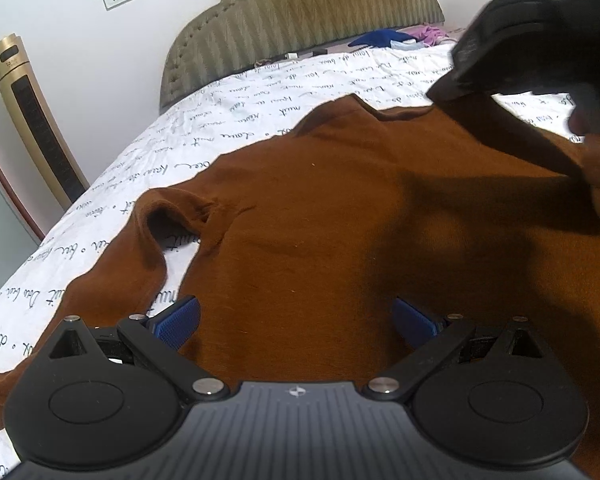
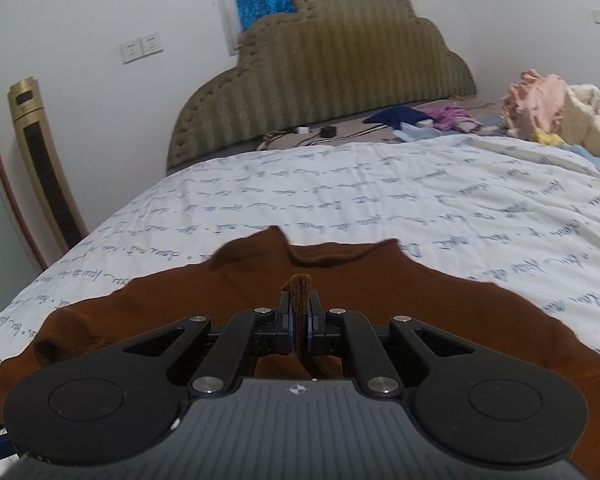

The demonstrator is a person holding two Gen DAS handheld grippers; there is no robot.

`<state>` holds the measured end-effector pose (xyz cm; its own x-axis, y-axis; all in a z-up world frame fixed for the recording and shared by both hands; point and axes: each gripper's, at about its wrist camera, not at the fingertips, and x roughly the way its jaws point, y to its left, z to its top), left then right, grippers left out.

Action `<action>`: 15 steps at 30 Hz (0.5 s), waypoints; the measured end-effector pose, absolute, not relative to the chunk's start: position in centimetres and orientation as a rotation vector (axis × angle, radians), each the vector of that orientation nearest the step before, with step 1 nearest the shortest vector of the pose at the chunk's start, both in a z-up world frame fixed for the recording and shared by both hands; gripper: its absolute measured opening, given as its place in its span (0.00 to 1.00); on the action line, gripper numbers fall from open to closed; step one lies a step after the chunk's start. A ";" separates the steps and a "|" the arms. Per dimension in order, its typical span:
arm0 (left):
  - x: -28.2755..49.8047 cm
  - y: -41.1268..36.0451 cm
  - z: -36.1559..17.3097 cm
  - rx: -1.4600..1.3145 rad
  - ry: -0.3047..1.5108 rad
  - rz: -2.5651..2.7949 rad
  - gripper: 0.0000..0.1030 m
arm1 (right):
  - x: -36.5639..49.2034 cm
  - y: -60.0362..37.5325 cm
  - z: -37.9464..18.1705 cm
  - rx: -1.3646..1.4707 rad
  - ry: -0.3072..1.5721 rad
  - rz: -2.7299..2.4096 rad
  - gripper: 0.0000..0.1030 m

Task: Fold small clothes
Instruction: 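Carry the sleeve across the sweater body and open the right gripper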

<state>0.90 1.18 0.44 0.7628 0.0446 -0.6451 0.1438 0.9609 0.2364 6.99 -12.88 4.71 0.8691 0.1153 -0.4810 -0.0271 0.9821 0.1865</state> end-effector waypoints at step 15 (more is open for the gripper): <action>0.4 4.1 0.8 0.223 0.720 -0.018 1.00 | 9.5 -5.3 4.3 0.112 0.525 0.238 0.11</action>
